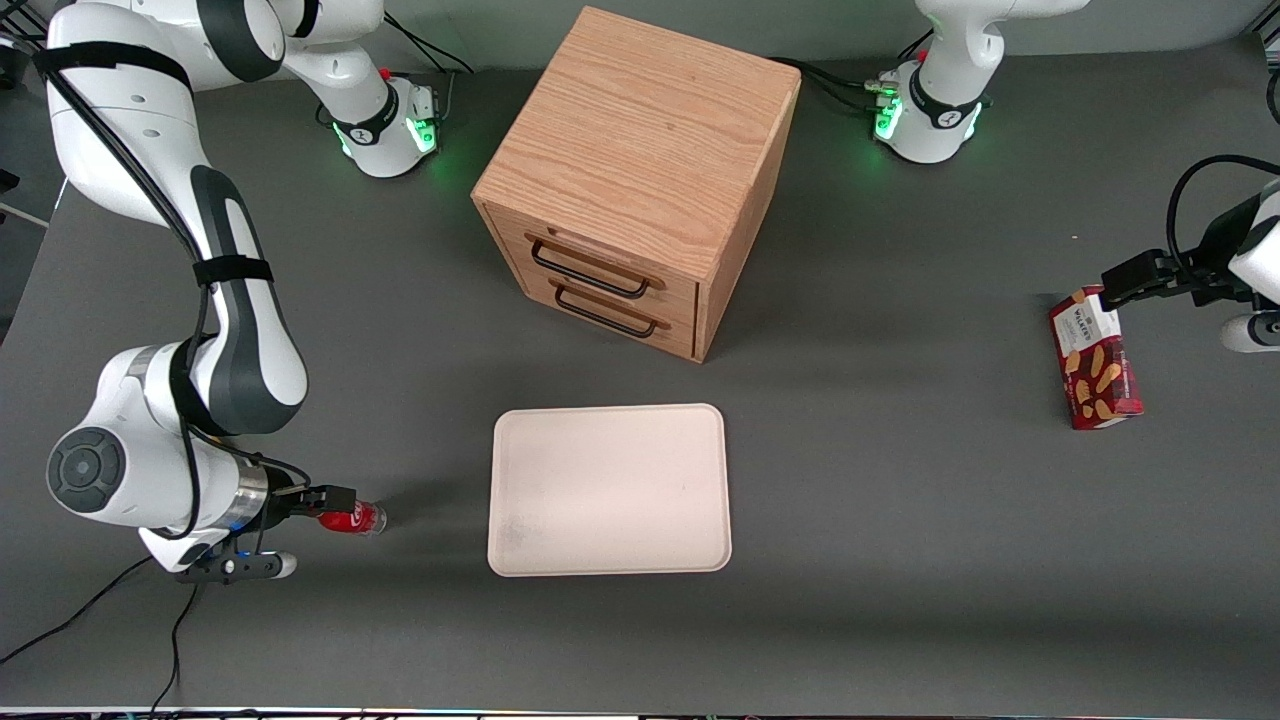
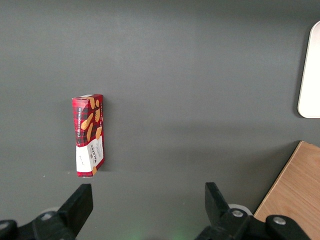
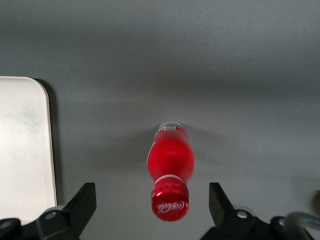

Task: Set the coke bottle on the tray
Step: 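Close the right gripper around the red bottle's neck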

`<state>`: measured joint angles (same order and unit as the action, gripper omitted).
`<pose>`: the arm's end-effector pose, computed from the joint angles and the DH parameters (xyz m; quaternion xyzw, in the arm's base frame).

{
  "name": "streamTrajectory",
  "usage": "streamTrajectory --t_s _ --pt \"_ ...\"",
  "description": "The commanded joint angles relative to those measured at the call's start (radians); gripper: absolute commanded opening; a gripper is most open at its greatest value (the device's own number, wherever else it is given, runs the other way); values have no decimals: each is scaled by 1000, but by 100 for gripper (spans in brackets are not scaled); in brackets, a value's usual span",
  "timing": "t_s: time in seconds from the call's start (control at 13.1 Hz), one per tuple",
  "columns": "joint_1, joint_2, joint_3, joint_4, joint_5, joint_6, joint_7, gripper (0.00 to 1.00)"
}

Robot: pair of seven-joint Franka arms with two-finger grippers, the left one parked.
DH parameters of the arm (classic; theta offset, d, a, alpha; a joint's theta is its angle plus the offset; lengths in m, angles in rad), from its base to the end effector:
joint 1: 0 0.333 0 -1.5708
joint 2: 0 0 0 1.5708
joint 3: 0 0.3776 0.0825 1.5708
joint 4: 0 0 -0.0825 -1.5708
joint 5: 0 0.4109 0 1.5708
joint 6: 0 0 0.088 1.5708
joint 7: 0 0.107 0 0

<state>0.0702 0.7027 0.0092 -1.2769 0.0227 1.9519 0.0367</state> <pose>0.7993 0.0631 0.3708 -0.9997 -0.0159 0.0146 0.0126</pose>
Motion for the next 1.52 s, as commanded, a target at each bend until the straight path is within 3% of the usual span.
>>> streamTrajectory --t_s 0.0,0.23,0.46,0.76,1.07,1.45 --pt "-1 -31 0 -51 -6 21 -8 100" --pt "-6 -31 -2 -64 -6 38 -14 99" --pt "-7 -31 -2 -67 -6 47 -21 83" --pt "-7 -29 -3 -68 -7 65 -28 49" --pt "-9 -31 -6 -65 -7 64 -28 3" --pt "-7 -78 -6 -3 -9 -14 -49 0"
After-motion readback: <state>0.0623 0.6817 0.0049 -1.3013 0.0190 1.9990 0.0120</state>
